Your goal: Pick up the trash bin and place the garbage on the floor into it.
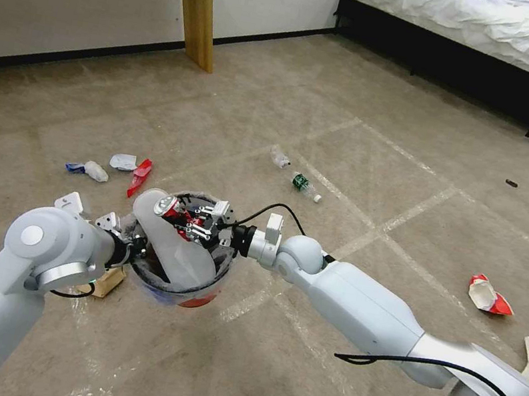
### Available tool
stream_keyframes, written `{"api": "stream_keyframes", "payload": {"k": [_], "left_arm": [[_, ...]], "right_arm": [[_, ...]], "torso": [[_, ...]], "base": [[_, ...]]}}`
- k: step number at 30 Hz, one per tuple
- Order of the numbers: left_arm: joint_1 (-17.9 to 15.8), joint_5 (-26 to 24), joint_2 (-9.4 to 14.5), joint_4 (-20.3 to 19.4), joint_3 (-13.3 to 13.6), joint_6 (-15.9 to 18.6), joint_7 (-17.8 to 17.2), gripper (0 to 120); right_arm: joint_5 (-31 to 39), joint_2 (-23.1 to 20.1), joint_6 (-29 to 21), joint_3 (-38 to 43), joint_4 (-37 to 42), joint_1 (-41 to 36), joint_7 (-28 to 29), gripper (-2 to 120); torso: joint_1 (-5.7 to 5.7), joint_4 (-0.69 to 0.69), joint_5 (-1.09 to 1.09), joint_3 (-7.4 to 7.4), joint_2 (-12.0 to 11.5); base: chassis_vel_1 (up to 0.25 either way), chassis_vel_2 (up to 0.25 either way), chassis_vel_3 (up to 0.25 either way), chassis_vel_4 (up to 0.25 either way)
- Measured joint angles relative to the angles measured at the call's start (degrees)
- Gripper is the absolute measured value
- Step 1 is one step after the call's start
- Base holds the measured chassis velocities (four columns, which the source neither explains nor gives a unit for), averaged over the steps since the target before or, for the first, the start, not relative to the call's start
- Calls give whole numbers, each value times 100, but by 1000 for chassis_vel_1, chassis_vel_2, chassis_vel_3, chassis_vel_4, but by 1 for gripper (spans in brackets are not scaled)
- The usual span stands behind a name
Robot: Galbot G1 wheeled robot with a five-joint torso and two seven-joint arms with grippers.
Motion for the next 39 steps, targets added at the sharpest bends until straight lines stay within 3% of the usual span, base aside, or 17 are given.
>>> {"api": "stream_keyframes", "payload": {"k": [15, 18, 24, 25, 26, 33, 39], "left_arm": [[-17, 44, -85, 31, 0, 16, 15, 0], [-25, 33, -84, 20, -23, 14, 13, 0], [-57, 6, -82, 8, -38, -1, 4, 0], [-77, -4, -81, 7, -41, -7, -3, 0], [-77, -4, -81, 7, -41, -7, -3, 0], [-75, -34, -65, 10, -82, -12, -9, 0], [-112, -57, -54, 12, -84, -27, -17, 0]], "right_arm": [[111, -55, -5, -318, 94, 201, 65, 25], [122, -91, 42, -407, 102, 246, 149, 41], [117, -79, 69, -459, 101, 274, 150, 54], [110, -42, 94, -477, 80, 280, 208, 64], [110, -42, 94, -477, 80, 280, 208, 64], [25, -53, 168, -480, 32, 257, 310, 93], [-18, -68, 193, -474, 5, 246, 318, 100]], "torso": [[0, 0, 0, 0, 0], [0, 0, 0, 0, 0], [0, 0, 0, 0, 0], [0, 0, 0, 0, 0], [0, 0, 0, 0, 0], [0, 0, 0, 0, 0], [0, 0, 0, 0, 0]], "base": [[0, 0, 0, 0], [0, 0, 0, 0], [0, 0, 0, 0], [0, 0, 0, 0], [0, 0, 0, 0], [0, 0, 0, 0], [0, 0, 0, 0]]}}
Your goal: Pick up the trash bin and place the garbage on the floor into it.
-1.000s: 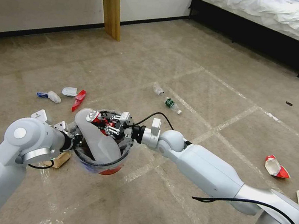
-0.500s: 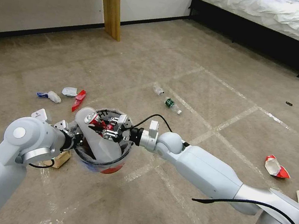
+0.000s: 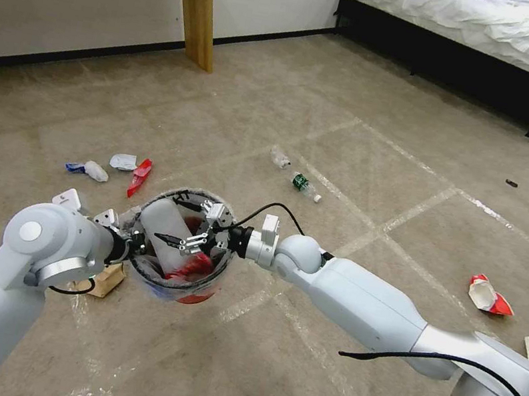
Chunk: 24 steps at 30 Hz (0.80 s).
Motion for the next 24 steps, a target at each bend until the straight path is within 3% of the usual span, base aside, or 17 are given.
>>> {"api": "stream_keyframes", "payload": {"k": [14, 24], "left_arm": [[-11, 21, -73, 41, 12, -9, -3, 0], [54, 17, -7, 111, 12, 6, 1, 0]], "right_arm": [[170, 103, 89, 276, 19, 234, 71, 100], [909, 51, 67, 1651, 457, 880, 319, 100]], "torso": [[0, 0, 0, 0, 0], [0, 1, 0, 0, 0]], "base": [[0, 0, 0, 0], [0, 0, 0, 0]]}}
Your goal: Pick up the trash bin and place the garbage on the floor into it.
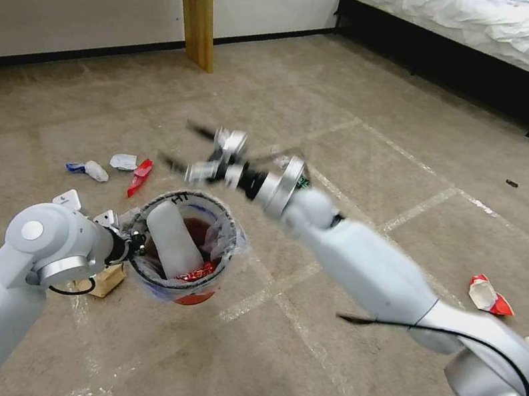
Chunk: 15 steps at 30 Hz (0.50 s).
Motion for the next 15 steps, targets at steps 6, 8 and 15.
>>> {"api": "stream_keyframes", "payload": {"k": [6, 8, 15], "left_arm": [[13, -35, 67, -13, -41, -2, 2, 0], [25, -41, 90, -25, -62, -6, 2, 0], [137, -52, 172, -136, -179, -50, 2, 0]], "right_arm": [[-79, -358, 30, 480, 190, 160, 961, 100], [-209, -460, 33, 634, 261, 100, 1358, 100], [-1260, -1031, -74, 1776, 911, -1355, 3189, 100]], "torso": [[0, -3, 1, 0, 0], [0, -1, 1, 0, 0], [-1, -4, 0, -1, 1]], "base": [[0, 0, 0, 0], [0, 0, 0, 0], [0, 0, 0, 0]]}}
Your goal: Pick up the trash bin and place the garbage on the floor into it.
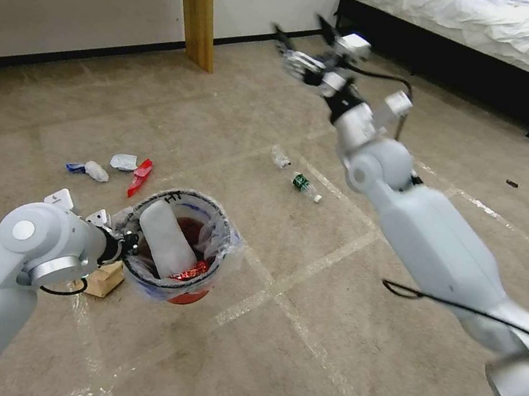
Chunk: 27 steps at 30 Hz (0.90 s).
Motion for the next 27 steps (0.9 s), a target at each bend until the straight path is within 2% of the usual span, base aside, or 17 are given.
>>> {"api": "stream_keyframes", "payload": {"k": [2, 4, 5, 7, 14, 17, 18, 20, 24, 27], "left_arm": [[30, -1, 0, -22, -28, -7, 0, 0], [118, -5, -3, -99, -109, -35, -4, 0], [118, -5, -3, -99, -109, -35, -4, 0], [133, -6, -16, -127, -118, -50, -12, 0], [167, -11, 10, -158, -151, -67, -21, 0], [243, -18, 27, -231, -209, -67, -24, 0], [243, -18, 27, -231, -209, -67, -24, 0], [285, -5, 6, -259, -217, -68, -25, 0], [301, -1, 1, -286, -218, -77, -24, 0], [301, 12, -26, -308, -195, -99, -24, 0]], "right_arm": [[-184, -43, -32, 130, 57, -240, 143, 100], [-703, -103, -55, 634, 253, -963, 469, 100], [-703, -103, -55, 634, 253, -963, 469, 100], [-951, -157, -77, 1061, 400, -1463, 565, 100], [-1300, -243, -20, 1940, 676, -2422, 534, 100], [-1480, -204, 61, 2432, 900, -3246, 453, 100], [-1480, -204, 61, 2432, 900, -3246, 453, 100], [-1701, 76, 80, 2924, 1146, -3870, 452, 100], [-1818, 373, 32, 3193, 1361, -4186, 487, 100], [-2112, 923, 22, 3517, 1576, -4710, 479, 100]], "torso": [[0, -3, 4, 1, 0], [-1, 3, 1, 0, 0], [-1, 3, 1, 0, 0], [0, 4, 3, 1, 0], [0, 3, 1, 1, 0], [0, 4, 2, 0, 0], [0, 4, 2, 0, 0], [0, 0, -2, 0, 0], [0, 3, 1, 0, 0], [0, 4, 3, 0, 0]], "base": [[0, 0, 0, 0], [0, 0, 0, 0], [0, 0, 0, 0], [0, 0, 0, 0], [0, 0, 0, 0], [0, 0, 0, 0], [0, 0, 0, 0], [0, 0, 0, 0], [0, 0, 0, 0], [0, 0, 0, 0]]}}
